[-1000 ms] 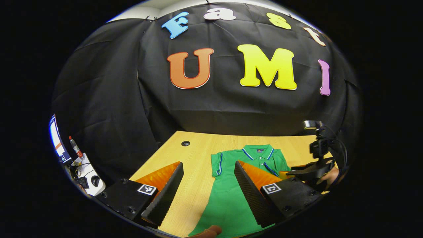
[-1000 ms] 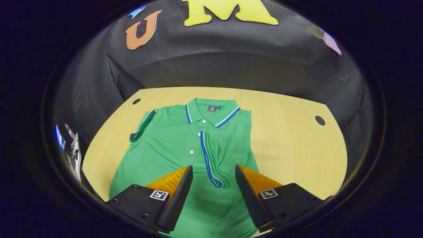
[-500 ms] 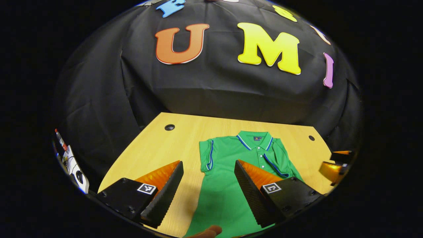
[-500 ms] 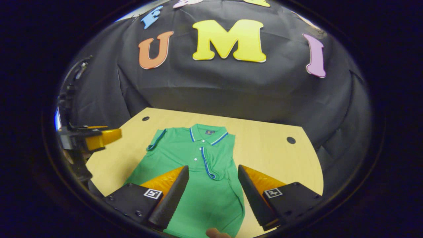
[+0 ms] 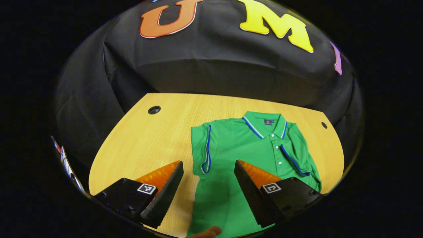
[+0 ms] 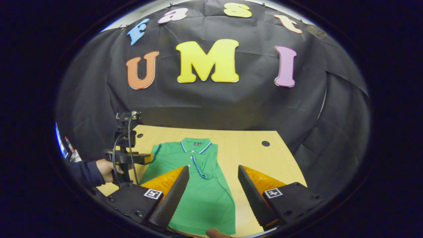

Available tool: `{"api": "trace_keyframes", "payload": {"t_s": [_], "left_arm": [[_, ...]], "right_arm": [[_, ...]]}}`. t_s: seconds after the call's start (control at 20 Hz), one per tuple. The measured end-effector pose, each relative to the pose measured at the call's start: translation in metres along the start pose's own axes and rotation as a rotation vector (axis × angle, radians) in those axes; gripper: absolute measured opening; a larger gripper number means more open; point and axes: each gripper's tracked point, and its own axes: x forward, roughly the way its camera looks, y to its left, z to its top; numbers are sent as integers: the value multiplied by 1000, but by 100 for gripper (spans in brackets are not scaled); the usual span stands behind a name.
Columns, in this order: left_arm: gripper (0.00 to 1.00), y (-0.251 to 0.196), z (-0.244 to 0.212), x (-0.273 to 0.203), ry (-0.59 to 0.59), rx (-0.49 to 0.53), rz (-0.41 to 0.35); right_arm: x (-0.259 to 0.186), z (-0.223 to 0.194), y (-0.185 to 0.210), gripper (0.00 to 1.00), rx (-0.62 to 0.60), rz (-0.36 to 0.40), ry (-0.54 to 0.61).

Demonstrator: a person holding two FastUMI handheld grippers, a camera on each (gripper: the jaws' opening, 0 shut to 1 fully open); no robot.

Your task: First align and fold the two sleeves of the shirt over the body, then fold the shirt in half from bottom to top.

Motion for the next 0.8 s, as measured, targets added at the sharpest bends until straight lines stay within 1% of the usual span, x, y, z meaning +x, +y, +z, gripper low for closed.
{"api": "trace_keyframes", "payload": {"t_s": [0.1, 0.2, 0.35, 0.4, 0.45, 0.5, 0.55, 0.6, 0.7, 0.75, 0.8], "left_arm": [[100, 2, -2, 19, 40, -4, 4], [100, 6, 3, 38, 54, 16, 9], [100, 5, 4, 59, 94, 35, 3], [99, 7, 3, 64, 113, 40, 3], [96, 7, 0, 70, 135, 43, 1], [88, 7, -1, 74, 147, 45, 1], [84, 8, -2, 78, 156, 55, 5], [77, 10, -2, 81, 157, 65, 14], [68, 12, -1, 86, 166, 86, 19], [62, 11, -1, 89, 171, 90, 7], [55, 8, -1, 92, 180, 88, -12]], "right_arm": [[-8, 8, -2, 95, 37, -36, -2], [-14, 12, -3, 95, 64, -68, -7], [-22, 15, 1, 95, 81, -95, -3], [-24, 17, 3, 96, 80, -101, -9], [-28, 20, 3, 94, 77, -110, -16], [-32, 25, 3, 92, 76, -115, -28], [-38, 32, 4, 93, 72, -121, -54], [-41, 40, 4, 93, 64, -124, -76], [-43, 45, 4, 92, 44, -128, -96], [-42, 44, 6, 92, 42, -124, -92], [-40, 43, 6, 95, 44, -123, -85]]}}
